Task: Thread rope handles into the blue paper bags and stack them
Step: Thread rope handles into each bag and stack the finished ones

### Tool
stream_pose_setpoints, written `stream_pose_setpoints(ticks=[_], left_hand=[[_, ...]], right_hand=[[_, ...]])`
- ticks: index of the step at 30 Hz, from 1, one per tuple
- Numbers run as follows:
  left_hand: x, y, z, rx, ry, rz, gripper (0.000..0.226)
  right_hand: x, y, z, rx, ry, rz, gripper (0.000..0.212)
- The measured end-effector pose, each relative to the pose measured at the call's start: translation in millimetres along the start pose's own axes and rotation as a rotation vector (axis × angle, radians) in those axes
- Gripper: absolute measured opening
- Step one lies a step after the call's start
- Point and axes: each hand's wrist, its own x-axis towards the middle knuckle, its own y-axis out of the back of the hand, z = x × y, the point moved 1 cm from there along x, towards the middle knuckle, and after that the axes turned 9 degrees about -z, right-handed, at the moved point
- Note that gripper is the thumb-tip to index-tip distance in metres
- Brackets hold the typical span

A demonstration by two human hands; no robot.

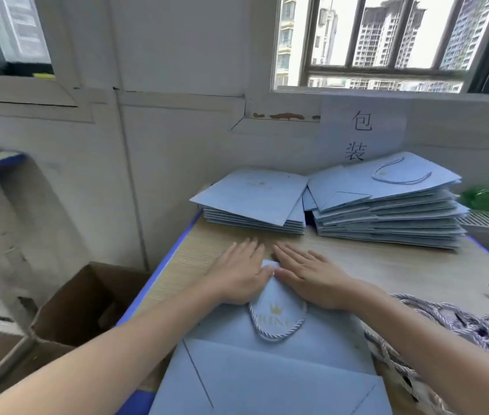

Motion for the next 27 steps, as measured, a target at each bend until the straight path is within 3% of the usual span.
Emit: stream_pose_setpoints(ticks=[5,9,14,20,23,25,27], left_hand=[[-0.8,4.1,0.9,-0.053,-0.002,-0.041,0.06],[-8.7,25.5,-6.9,-0.265,-0.019,-0.058,0.058],[-20.9,-0.1,-15.0,-0.104,0.0,0.001,0.065],[-27.4,6.2,-17.6,-0.316,-0.107,0.166,0.092],[-29.0,19.0,-16.1,-0.436,-0.096,0.149,0.058],[-25.8,35.2,-11.6,-0.336,-0.117,0.159,0.039],[-21.5,59.1,-5.3,-0.178,-0.14,0.276,0.033]], right_hand=[[-2.2,5.2,-2.9,0.082,0.012,-0.021,0.056],[-9.4,24.7,4.7,0.315,0.059,-0.033,0.054],[-15.5,-3.4,15.2,0.055,0.004,0.041,0.06],[-16.5,-0.1,10.6,0.096,0.009,0.119,0.055],[-23.5,10.4,3.5,0.106,0.008,0.148,0.044],[-26.7,25.6,0.9,0.104,-0.005,0.142,0.024],[-30.9,44.7,2.0,0.078,-0.035,0.173,0.019]])
